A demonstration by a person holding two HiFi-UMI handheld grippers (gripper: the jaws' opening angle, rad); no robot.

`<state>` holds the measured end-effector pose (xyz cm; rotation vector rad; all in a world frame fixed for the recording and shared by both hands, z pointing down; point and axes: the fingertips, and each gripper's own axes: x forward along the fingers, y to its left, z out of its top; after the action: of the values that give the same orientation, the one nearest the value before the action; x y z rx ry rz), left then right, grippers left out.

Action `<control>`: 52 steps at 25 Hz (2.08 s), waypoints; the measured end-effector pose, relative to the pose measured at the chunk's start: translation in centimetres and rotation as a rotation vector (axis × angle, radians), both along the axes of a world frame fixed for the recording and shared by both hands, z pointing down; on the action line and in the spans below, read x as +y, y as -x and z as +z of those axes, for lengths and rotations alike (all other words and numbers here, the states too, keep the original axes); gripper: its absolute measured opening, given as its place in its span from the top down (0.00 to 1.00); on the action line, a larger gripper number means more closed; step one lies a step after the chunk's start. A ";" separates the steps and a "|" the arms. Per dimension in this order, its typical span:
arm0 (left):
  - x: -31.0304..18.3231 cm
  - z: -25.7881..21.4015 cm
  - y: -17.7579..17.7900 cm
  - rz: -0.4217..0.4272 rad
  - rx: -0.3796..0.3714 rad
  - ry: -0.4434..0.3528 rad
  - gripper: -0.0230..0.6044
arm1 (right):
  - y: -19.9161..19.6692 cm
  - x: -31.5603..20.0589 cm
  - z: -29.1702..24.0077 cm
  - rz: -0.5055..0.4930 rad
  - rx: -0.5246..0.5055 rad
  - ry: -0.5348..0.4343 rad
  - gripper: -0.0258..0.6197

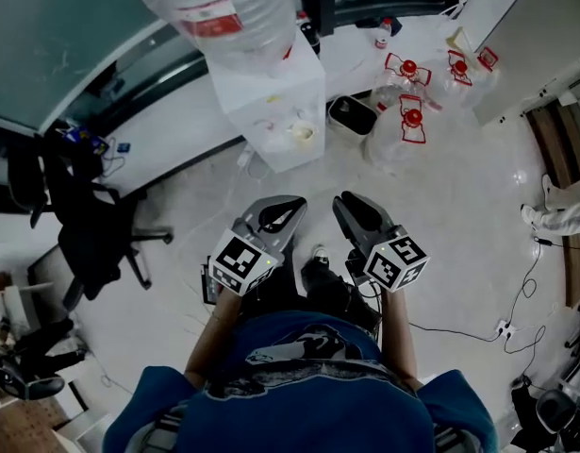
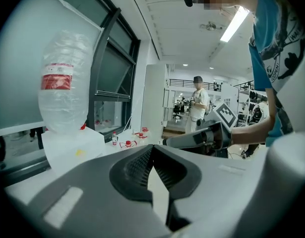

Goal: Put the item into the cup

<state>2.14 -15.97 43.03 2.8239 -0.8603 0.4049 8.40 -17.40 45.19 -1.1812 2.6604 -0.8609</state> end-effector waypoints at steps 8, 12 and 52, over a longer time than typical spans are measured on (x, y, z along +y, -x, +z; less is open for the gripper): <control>2.2 -2.0 1.6 -0.016 0.007 -0.028 0.96 | 2.2 2.7 -2.3 -0.037 0.013 -0.058 0.85; 3.6 -2.7 3.7 -0.013 -0.027 -0.065 0.96 | 4.5 3.5 -3.0 -0.051 0.032 -0.077 0.86; 21.7 -2.5 18.9 0.017 0.107 -0.054 0.96 | 20.4 21.3 -4.9 -0.005 0.168 -0.142 0.96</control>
<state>-16.77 5.73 40.51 2.8737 -0.8385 0.2339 -11.99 3.88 40.28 -1.2646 2.8015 -0.5848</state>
